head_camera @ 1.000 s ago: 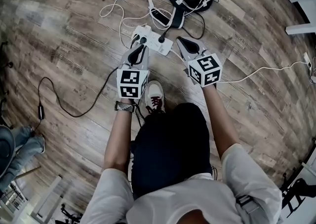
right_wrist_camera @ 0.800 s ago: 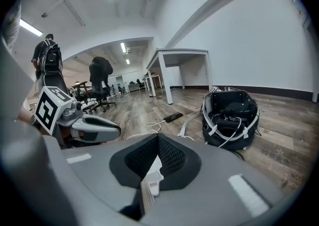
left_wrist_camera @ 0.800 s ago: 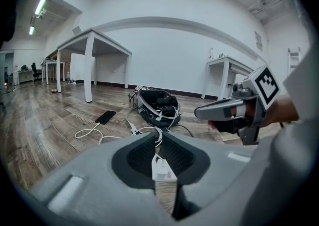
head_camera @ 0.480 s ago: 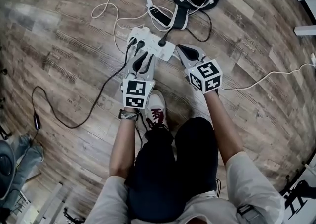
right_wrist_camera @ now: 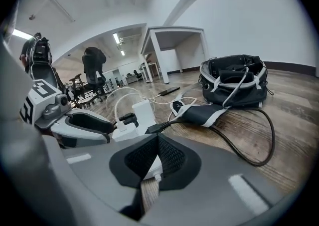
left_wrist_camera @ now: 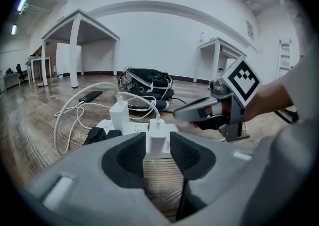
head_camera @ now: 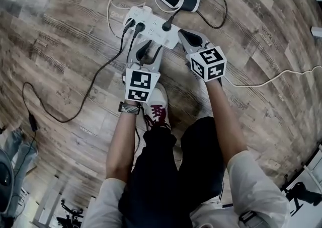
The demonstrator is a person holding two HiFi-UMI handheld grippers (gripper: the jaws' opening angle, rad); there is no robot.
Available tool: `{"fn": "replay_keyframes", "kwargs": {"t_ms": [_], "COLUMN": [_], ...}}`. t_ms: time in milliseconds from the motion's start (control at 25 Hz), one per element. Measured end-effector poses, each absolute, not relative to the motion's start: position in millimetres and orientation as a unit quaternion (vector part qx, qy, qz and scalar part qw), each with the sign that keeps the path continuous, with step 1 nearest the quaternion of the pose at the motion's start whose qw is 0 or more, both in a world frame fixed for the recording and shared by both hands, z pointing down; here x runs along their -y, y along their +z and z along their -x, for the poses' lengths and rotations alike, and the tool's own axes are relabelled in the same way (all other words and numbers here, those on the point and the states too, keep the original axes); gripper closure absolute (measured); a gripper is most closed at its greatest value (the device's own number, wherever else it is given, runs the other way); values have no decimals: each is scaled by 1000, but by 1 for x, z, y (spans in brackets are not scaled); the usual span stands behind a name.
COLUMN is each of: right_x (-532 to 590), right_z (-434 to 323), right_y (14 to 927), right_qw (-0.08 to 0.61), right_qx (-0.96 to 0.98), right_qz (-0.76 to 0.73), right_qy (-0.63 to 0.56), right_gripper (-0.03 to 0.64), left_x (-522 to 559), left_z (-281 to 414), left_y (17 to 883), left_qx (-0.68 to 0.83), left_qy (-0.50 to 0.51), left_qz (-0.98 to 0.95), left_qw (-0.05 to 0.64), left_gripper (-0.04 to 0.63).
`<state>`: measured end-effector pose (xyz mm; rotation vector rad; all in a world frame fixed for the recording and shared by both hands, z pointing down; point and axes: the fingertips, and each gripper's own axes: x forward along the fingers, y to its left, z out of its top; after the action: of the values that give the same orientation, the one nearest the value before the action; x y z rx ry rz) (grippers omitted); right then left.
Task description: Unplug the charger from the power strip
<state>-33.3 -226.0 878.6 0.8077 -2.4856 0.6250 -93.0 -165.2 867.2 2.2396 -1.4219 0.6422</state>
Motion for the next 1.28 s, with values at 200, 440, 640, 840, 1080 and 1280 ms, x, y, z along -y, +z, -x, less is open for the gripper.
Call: {"fn": "replay_keyframes", "kwargs": {"t_ms": [200, 440, 640, 840, 1080, 1280], "right_x": [219, 217, 216, 217, 219, 220], "right_z": [29, 31, 35, 34, 35, 35], "right_y": [900, 912, 915, 915, 915, 915], "right_qw": [254, 271, 281, 268, 268, 268], "right_qx": [895, 895, 896, 891, 887, 883], "right_qz": [-284, -275, -269, -276, -288, -293], "right_qy": [231, 223, 215, 242, 242, 250], "right_gripper": [615, 615, 615, 615, 615, 615], "left_x": [171, 187, 192, 196, 201, 200], "left_z": [88, 83, 82, 80, 77, 80], "left_y": [872, 881, 892, 895, 895, 895], "left_qx": [508, 503, 499, 500, 521, 526], "left_qy": [235, 242, 251, 253, 250, 194], "left_qz": [-804, -806, -805, -807, -795, -797], "left_qw": [201, 197, 198, 186, 183, 226], "left_gripper": [432, 419, 419, 419, 453, 453]}}
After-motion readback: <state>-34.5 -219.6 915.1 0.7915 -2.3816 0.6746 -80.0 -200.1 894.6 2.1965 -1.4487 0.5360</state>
